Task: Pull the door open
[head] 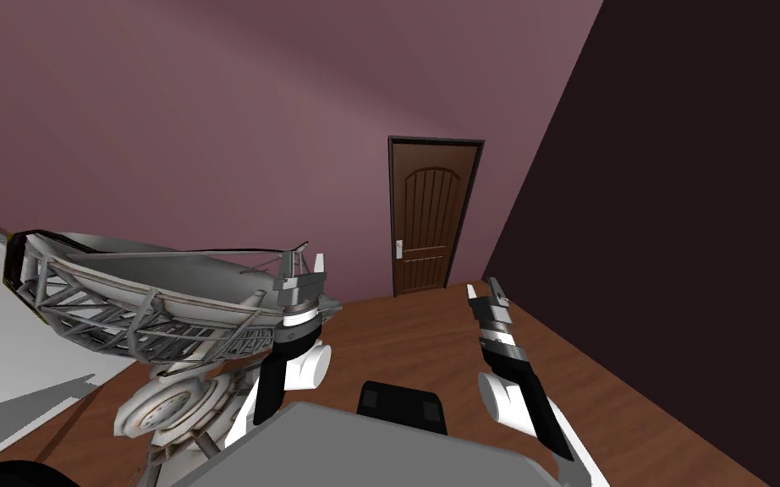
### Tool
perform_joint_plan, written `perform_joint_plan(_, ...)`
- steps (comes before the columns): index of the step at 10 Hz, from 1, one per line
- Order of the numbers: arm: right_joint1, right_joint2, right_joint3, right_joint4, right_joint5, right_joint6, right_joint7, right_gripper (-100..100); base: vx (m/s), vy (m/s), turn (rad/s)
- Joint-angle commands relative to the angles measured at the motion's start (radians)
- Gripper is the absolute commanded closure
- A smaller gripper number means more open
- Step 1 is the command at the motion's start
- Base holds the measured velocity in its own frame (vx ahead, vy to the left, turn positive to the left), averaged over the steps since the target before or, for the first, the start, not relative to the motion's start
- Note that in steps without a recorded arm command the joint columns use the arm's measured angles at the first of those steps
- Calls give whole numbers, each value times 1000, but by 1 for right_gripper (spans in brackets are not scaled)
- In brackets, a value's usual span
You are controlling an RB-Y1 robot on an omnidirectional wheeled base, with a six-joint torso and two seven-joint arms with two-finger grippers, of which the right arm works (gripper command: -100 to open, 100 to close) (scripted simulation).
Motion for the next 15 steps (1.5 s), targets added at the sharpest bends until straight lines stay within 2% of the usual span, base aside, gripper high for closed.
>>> perform_joint_plan(1, -20, -8, -1, 31, -34, 1, -25, -100, 115, -18, 142)
perform_joint_plan(15, -202, -43, 14, 333, -333, -9, -220, -100, 94, -32, 144)
